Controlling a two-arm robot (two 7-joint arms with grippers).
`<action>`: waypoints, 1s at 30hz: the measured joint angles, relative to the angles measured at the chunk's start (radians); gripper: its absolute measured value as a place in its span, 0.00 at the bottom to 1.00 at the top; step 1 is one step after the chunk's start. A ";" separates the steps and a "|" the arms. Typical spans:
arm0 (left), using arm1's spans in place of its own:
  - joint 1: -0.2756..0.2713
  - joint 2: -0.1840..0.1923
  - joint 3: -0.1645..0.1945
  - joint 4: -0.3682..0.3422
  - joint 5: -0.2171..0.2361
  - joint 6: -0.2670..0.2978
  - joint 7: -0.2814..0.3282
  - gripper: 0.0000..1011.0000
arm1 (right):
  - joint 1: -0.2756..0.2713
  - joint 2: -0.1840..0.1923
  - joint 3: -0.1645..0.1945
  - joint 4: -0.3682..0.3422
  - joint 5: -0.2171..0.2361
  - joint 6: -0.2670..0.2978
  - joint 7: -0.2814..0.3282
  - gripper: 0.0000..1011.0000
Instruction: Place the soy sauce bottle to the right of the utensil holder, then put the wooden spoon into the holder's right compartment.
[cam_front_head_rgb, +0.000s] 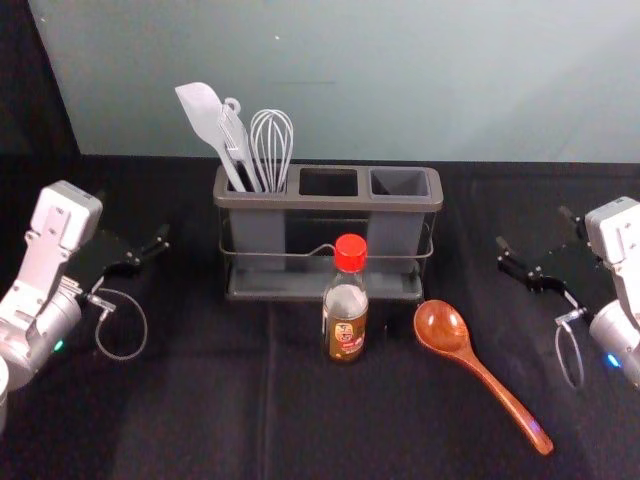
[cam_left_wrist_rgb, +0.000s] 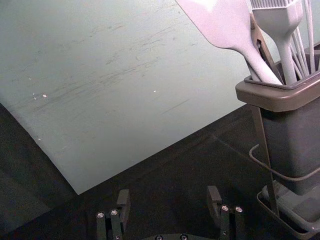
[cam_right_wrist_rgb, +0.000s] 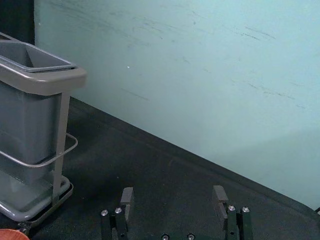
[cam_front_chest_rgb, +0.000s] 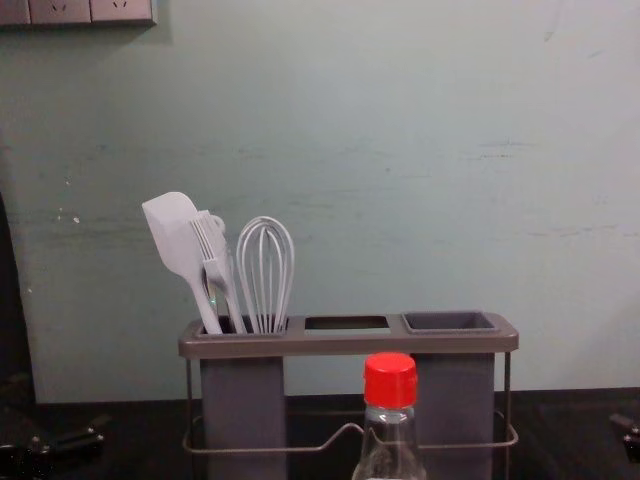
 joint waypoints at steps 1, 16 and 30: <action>0.000 0.000 0.000 0.000 0.000 0.000 0.000 0.99 | 0.000 0.000 0.000 0.000 0.000 0.000 0.000 0.99; 0.000 0.000 0.000 0.000 0.000 0.000 0.000 0.99 | 0.000 0.000 0.000 0.000 0.000 0.000 0.000 0.99; 0.000 0.000 0.000 0.000 0.000 0.000 0.000 0.99 | 0.000 0.000 0.000 0.000 0.000 0.000 0.000 0.99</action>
